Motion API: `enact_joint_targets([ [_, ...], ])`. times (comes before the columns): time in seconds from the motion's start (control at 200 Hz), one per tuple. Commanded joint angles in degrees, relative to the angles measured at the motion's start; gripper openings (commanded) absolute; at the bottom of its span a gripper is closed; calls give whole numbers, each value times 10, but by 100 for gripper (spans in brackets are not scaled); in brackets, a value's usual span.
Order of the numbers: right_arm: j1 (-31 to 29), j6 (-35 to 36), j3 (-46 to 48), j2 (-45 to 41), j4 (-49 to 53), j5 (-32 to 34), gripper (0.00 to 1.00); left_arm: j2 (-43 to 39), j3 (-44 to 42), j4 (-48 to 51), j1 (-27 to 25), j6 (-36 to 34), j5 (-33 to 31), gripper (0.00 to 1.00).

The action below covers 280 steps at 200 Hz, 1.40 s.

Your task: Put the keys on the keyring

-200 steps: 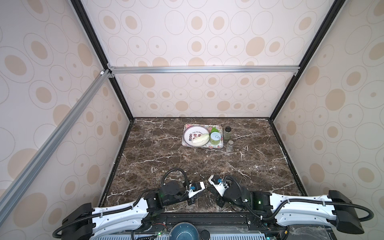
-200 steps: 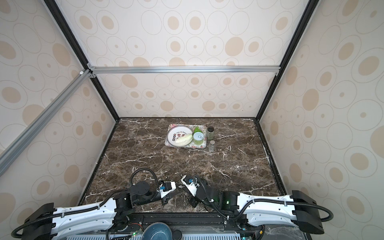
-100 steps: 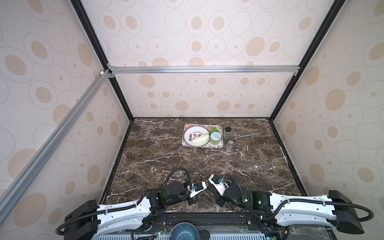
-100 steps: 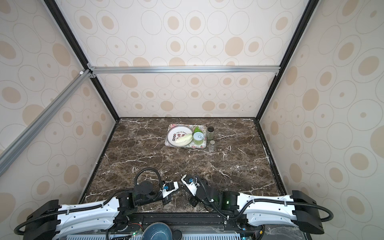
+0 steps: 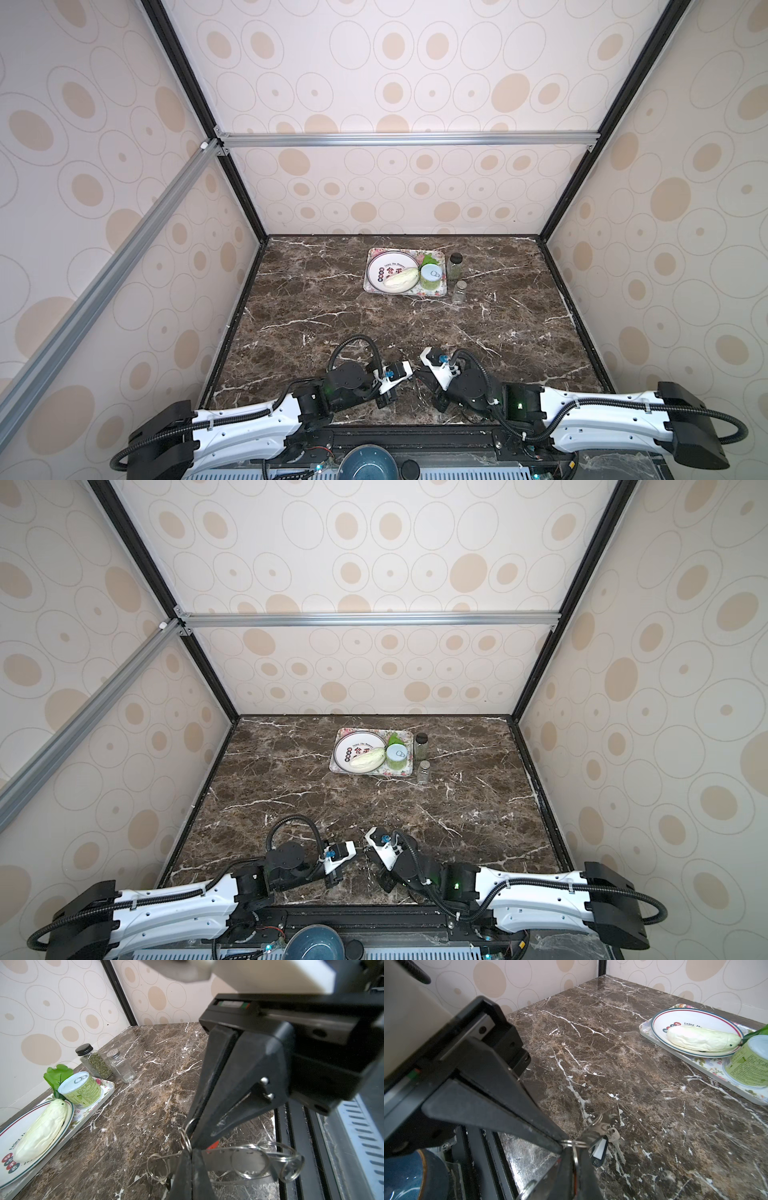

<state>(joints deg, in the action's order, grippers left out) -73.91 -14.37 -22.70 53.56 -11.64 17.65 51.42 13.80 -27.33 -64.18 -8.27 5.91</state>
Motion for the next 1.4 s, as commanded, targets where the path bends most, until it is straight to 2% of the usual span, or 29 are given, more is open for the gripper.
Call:
enact_joint_targets([
  [0.0, 33, -36, 27, -3, -20, -25, 0, -13, 4, -31, 2, -13, -14, 0],
  [0.41, 47, -47, 32, 8, -29, -67, 0, -12, -8, -77, 1, -18, 4, 0],
  [0.85, 47, -26, 27, -27, -7, -47, 0, 5, 1, -59, 2, -10, -5, 0],
  [0.9, 48, -20, 25, -32, -4, -47, 0, 9, 6, -52, 2, -9, -6, 8],
  [1.045, 47, -9, 13, -31, -2, -50, 0, 19, 20, -36, 2, -8, -2, 23],
  [1.251, 47, -3, 6, -18, -6, -54, 0, 30, 32, -30, 2, -7, 2, 29],
  [1.396, 47, -1, 8, -22, -5, -52, 0, 39, 45, -10, 2, -15, 1, 27],
])
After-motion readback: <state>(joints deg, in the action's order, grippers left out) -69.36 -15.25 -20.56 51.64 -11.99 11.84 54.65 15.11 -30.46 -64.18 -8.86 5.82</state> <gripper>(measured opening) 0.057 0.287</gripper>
